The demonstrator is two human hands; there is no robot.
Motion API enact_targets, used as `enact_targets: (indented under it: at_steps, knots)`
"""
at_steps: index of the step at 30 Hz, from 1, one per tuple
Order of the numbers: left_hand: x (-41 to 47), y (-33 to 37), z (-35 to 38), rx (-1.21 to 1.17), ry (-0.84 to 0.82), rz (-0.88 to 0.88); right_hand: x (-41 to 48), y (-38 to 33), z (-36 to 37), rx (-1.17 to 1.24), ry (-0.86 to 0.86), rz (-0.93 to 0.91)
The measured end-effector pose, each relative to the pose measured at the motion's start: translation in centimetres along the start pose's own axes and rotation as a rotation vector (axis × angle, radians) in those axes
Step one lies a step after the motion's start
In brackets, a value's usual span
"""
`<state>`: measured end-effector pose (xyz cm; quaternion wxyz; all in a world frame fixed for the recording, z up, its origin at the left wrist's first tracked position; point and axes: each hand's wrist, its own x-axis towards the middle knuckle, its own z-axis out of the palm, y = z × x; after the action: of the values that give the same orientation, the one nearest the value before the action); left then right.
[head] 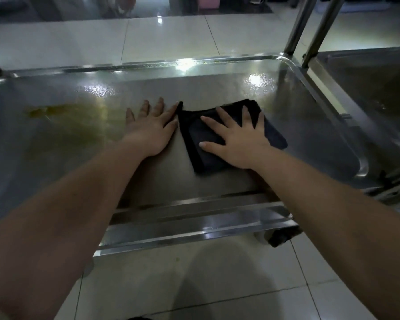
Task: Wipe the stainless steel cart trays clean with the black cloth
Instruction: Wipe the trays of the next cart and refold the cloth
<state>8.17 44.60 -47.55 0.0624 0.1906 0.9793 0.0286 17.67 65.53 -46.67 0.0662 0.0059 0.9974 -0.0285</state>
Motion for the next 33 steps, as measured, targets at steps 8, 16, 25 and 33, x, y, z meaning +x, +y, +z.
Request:
enact_targets:
  at_steps: [8,16,25,33]
  knots:
    - [0.4,-0.2,0.5,0.001,0.012,-0.026,9.8,-1.2,-1.3,0.064,0.027,0.209]
    - [0.4,0.0,0.2,-0.004,0.006,-0.049,4.7,-1.1,-1.3,0.053,-0.084,0.091]
    - [3.3,0.3,-0.8,-0.034,-0.010,-0.079,-3.4,-1.1,0.1,-0.058,-0.053,0.004]
    - [3.5,0.2,-0.4,-0.035,0.035,-0.112,1.4,0.0,-0.2,-0.016,0.033,0.023]
